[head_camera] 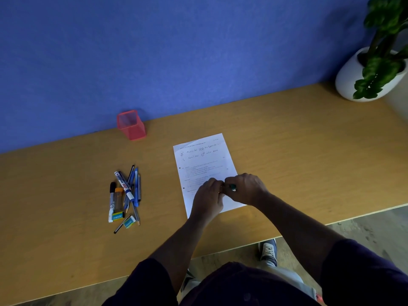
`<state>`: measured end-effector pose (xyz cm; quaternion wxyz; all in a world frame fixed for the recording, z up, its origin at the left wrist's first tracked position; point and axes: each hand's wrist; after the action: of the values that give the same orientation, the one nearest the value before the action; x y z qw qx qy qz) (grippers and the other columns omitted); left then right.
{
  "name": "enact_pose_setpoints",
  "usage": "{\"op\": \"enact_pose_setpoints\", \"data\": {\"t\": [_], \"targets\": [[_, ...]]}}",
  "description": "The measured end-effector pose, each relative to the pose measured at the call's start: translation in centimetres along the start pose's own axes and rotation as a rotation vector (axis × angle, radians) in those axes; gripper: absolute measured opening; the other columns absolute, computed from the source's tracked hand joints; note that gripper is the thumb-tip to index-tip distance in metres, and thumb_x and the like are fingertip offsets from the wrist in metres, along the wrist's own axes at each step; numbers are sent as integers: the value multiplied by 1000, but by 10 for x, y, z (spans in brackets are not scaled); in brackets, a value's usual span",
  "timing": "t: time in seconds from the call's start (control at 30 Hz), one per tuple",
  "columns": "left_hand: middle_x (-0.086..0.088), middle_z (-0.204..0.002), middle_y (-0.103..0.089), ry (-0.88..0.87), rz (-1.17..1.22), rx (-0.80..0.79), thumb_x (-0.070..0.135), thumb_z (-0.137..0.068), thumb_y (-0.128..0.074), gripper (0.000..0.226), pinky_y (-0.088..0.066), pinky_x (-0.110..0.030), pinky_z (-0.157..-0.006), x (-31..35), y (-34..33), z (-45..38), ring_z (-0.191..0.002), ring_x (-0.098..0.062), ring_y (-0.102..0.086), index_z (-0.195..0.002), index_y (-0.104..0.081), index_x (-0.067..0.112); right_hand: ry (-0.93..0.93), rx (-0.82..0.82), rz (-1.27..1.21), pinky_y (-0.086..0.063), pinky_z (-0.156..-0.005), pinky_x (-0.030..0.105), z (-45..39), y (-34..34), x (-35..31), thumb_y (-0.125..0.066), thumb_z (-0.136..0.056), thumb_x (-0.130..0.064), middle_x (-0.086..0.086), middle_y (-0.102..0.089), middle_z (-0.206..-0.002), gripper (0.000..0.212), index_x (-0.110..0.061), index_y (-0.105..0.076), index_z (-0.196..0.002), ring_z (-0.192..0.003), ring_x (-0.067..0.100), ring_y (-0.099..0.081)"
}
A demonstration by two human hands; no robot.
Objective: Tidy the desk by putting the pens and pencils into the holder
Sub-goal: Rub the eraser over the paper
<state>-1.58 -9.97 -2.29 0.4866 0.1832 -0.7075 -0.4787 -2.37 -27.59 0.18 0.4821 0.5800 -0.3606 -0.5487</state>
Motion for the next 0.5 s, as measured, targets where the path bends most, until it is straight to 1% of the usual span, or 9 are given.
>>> {"op": "enact_pose_setpoints", "data": {"t": [0.1,0.17,0.23,0.27,0.33,0.37,0.43,0.5], "targets": [[-2,-100,-68,5,25,30,16,-87,-75,22,-56,-28,-81,2,-2,3,-90,-17,-65,-107,-65,13,-15,-18,-6,-41,-52,22,1,1,-3,-51,-97,-47,1,-69,-71,33,-19,-67,-90,-55,19,-56],[-1,-98,-67,16,40,49,18,-88,-75,20,-56,-28,-80,2,-2,5,-88,-16,-64,-105,-65,14,-57,-35,-25,-37,-52,22,-1,2,-6,-49,-98,-46,2,-67,-70,33,-19,-67,-89,-55,19,-52],[0,-96,-66,12,45,58,20,-89,-74,19,-56,-28,-79,1,-3,5,-87,-16,-63,-104,-64,14,-95,-71,-87,-34,-49,21,-2,4,-9,-50,-99,-45,-1,-63,-66,33,-18,-66,-87,-54,19,-54],[0,-96,-66,7,42,62,20,-88,-75,20,-57,-28,-78,1,-3,6,-86,-15,-63,-104,-64,14,-104,-103,-139,-38,-47,20,-3,6,-9,-51,-99,-44,-4,-63,-65,32,-18,-66,-87,-52,16,-58],[0,-95,-67,-2,39,70,20,-87,-77,22,-58,-27,-77,1,-2,7,-85,-14,-63,-104,-64,14,-123,-191,-248,-51,-44,21,-4,11,-10,-53,-98,-42,-7,-67,-66,28,-20,-66,-86,-48,10,-66],[0,-94,-67,-7,39,72,20,-86,-78,22,-58,-27,-76,1,-1,7,-84,-14,-63,-103,-65,14,-132,-225,-277,-53,-43,20,-4,13,-10,-54,-98,-42,-8,-68,-66,26,-22,-66,-85,-46,7,-66],[-2,-93,-66,-21,34,66,18,-86,-78,23,-59,-29,-74,2,-1,6,-83,-16,-63,-103,-65,12,-141,-242,-267,-47,-40,17,-5,17,-10,-54,-97,-43,-10,-66,-62,27,-26,-63,-79,-43,4,-64],[-3,-94,-66,-32,29,54,17,-85,-78,24,-59,-31,-74,4,-1,6,-84,-18,-63,-104,-65,11,-123,-216,-166,-39,-42,17,-6,19,-9,-54,-95,-44,-9,-64,-61,30,-25,-58,-72,-46,8,-61]]}}
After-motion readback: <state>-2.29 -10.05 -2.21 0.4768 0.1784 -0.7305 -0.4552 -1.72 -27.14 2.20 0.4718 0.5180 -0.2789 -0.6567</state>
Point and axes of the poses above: each hand's wrist, its own z-axis away from the middle knuckle, its own y-axis out of the back of the hand, x = y × z
